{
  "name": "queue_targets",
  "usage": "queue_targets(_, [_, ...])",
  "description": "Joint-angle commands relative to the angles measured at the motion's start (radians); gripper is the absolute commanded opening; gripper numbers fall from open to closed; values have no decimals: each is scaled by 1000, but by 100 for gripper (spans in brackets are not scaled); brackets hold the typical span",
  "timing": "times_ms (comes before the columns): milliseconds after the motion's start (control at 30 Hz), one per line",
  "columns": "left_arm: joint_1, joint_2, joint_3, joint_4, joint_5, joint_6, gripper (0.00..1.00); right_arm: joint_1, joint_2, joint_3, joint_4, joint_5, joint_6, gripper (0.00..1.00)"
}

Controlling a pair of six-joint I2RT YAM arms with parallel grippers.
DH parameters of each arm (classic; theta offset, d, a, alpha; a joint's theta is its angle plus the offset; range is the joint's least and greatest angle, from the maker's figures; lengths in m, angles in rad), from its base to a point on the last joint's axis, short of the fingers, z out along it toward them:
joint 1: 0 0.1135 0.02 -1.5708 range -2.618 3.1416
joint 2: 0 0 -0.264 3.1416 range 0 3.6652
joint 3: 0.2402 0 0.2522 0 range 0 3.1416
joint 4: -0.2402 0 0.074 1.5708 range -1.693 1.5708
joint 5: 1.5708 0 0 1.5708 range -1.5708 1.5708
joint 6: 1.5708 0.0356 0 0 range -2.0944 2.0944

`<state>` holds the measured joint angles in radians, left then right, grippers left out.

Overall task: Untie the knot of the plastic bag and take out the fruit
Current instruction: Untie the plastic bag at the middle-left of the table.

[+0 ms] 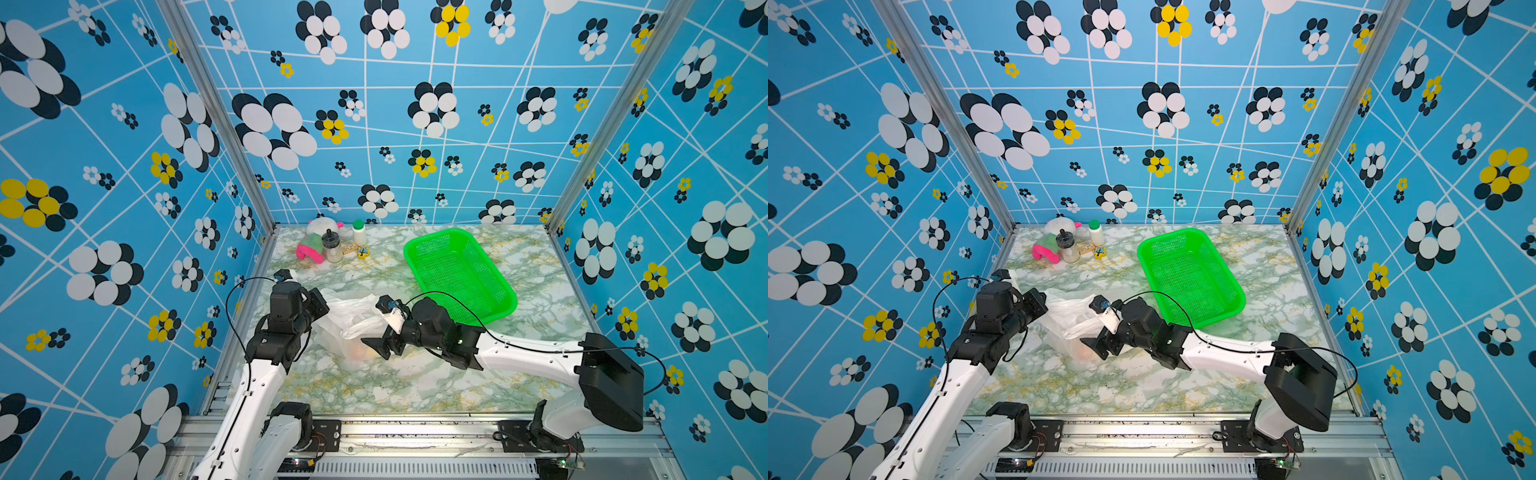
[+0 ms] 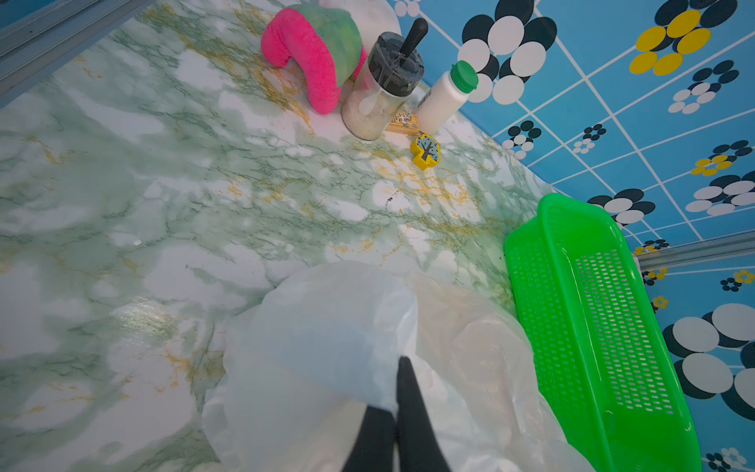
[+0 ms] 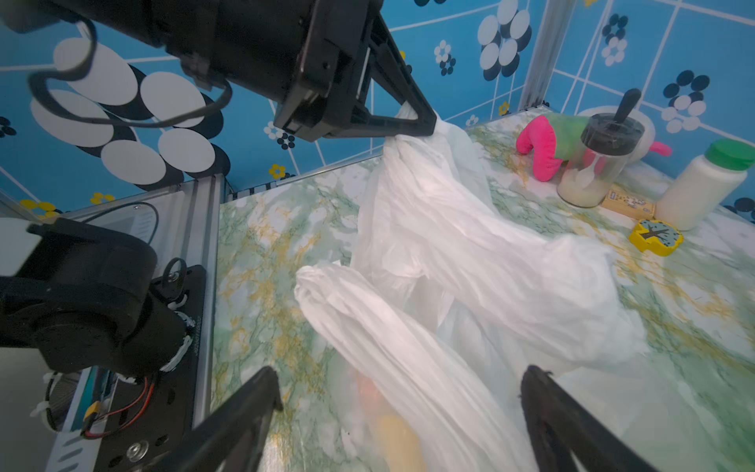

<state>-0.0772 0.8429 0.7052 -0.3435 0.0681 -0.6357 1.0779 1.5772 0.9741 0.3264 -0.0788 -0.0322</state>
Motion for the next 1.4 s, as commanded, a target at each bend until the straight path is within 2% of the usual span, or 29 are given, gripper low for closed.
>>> queue_targets(0, [-7,-8,-4,5,-5,10,0,29,62,81,-83,75,-54,94])
queue_targets(233, [-7,2,3,0,-6,11,0,94,129,125,-98,167,-144,94])
queue_targets(333, [-7,-2,4,0,-6,11,0,97,139,135,-115,180,-165,99])
queue_targets(433, [-6,-3,5,0,-9,11,0,125,117,94,-87,200,-221,99])
queue_targets(533, [-6,-1,8,0,-4,10,0,173,123,66,-33,335,-295,99])
queue_targets(667, [-6,-4,7,1,-1,9,0,200,213,121,-20,529,-353,97])
queue_targets(733, [-6,-5,6,0,0,8,0,203,255,148,-6,586,-376,85])
queue_targets(967, [-6,-14,5,-3,-2,9,0,203,250,144,62,615,-398,21])
queue_targets(1033, [-4,-13,6,0,-4,8,0,203,218,123,85,607,-384,9])
queue_targets(1133, [-4,-11,7,3,-6,7,2,200,148,89,111,588,-351,0])
queue_targets(1167, [-6,-12,7,4,-5,9,6,196,126,85,113,583,-338,0])
queue_targets(1200, [-5,-14,7,6,-1,13,14,190,101,81,110,578,-319,0])
queue_targets(1333, [-57,-52,20,-1,-40,56,61,152,18,92,74,575,-217,0])
queue_targets(1367, [-82,-63,25,-7,-67,69,70,145,0,89,71,566,-195,0])
